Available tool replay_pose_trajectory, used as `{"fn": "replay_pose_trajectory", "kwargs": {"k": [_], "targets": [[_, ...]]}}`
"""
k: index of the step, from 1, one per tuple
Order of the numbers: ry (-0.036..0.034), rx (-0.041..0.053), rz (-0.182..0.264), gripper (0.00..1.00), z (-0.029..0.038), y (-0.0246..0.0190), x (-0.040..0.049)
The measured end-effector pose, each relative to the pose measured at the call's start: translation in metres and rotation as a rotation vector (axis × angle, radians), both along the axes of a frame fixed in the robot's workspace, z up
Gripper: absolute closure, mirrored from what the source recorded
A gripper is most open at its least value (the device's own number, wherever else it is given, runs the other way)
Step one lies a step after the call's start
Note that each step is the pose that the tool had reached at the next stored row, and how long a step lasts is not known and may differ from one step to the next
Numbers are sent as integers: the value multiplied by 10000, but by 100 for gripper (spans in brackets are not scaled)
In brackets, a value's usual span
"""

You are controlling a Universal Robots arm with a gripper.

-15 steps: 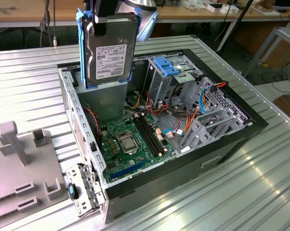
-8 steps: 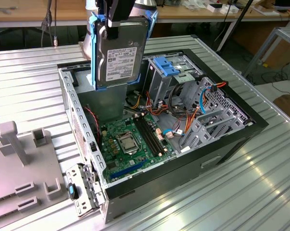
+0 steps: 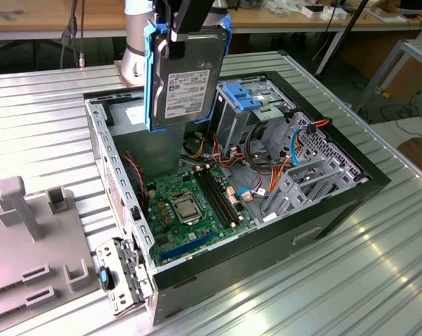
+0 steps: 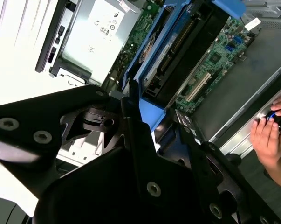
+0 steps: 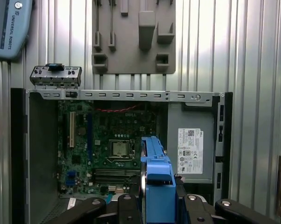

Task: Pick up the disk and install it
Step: 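Pick up the disk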

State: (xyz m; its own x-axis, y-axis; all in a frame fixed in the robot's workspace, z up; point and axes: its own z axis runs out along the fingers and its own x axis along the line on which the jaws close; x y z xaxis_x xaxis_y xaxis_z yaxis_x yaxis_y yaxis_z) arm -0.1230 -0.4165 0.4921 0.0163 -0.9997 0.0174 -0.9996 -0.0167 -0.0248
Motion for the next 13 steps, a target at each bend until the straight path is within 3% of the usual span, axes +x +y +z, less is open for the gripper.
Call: {"fn": "replay_pose_trajectory", "kwargs": {"k": [11,13], "targets": [[0,0,-145,63,-36,0,348],[0,0,-156,63,-37,0,374]]}}
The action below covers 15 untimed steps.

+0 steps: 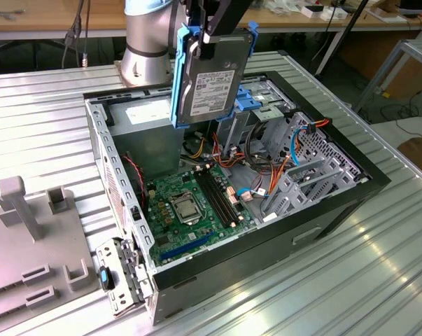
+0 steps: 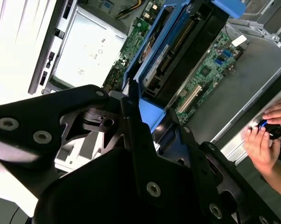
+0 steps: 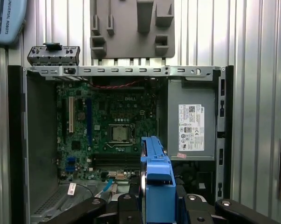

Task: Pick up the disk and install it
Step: 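Pick up the disk, then insert the disk into the insertion slot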

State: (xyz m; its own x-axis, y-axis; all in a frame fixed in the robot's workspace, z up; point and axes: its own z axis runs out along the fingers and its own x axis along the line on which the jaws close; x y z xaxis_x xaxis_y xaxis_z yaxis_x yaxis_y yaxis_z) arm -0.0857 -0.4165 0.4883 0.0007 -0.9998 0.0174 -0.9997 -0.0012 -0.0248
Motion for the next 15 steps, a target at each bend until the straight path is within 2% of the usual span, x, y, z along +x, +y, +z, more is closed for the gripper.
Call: {"fn": "replay_pose_trajectory", "kwargs": {"k": [15], "targets": [[0,0,-1,63,0,0,7]]}}
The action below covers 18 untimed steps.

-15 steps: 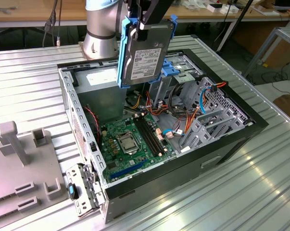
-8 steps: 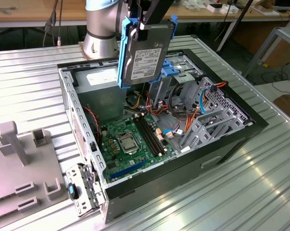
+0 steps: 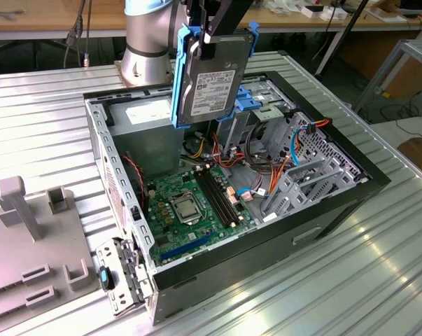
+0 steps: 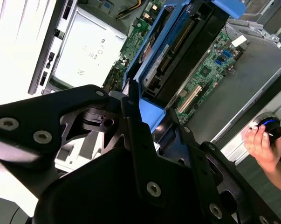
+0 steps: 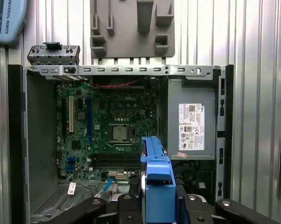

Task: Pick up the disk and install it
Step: 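Insert the disk into the insertion slot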

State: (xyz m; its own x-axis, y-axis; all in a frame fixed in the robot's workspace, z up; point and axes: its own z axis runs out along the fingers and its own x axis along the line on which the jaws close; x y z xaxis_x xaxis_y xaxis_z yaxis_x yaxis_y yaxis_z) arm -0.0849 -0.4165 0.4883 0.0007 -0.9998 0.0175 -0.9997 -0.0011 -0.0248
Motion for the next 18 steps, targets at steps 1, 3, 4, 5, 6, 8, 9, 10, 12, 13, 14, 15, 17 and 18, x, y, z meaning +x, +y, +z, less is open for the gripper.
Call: {"fn": "replay_pose_trajectory", "kwargs": {"k": [1,3,4,5,6,8,9,10,12,13,14,15,17,18], "targets": [[0,0,0,63,0,0,0],[0,0,1,63,0,-1,3],[1,-1,3,63,0,-5,5],[0,-2,1,63,0,-13,7],[0,-3,1,63,0,-29,12],[0,-4,0,63,0,-60,18],[0,-5,0,63,0,-95,25],[0,-5,0,63,0,-125,35],[0,-8,0,63,-1,-175,51],[0,-12,0,63,-1,-185,58],[0,-15,0,63,-2,-202,68],[0,-17,0,63,-3,-214,77],[0,-24,-1,63,-6,-235,97],[0,-30,-1,63,-7,-247,113]]}}
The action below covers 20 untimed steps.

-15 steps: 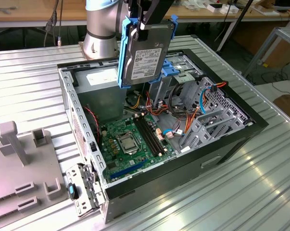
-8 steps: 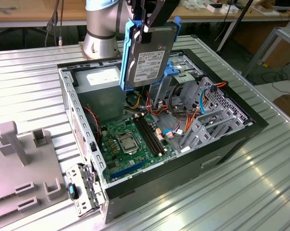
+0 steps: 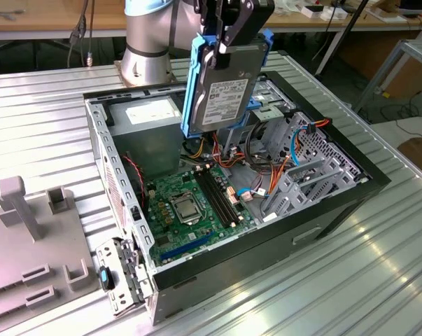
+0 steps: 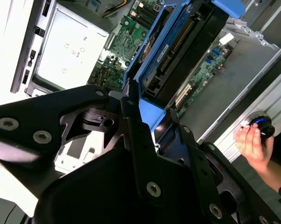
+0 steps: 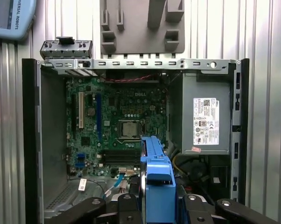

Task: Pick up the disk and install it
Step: 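Insert the disk into the insertion slot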

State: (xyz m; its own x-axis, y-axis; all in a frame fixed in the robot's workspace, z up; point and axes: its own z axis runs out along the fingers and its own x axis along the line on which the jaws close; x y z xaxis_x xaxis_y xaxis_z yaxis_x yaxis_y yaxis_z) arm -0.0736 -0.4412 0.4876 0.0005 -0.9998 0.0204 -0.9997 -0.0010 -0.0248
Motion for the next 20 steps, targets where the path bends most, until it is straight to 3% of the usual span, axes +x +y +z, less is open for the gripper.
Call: {"fn": "replay_pose_trajectory", "kwargs": {"k": [6,17,20], "targets": [[-1,-33,-1,63,-13,-86,114],[0,-87,-1,63,-20,-187,252],[0,-87,0,63,-24,-281,272]]}}
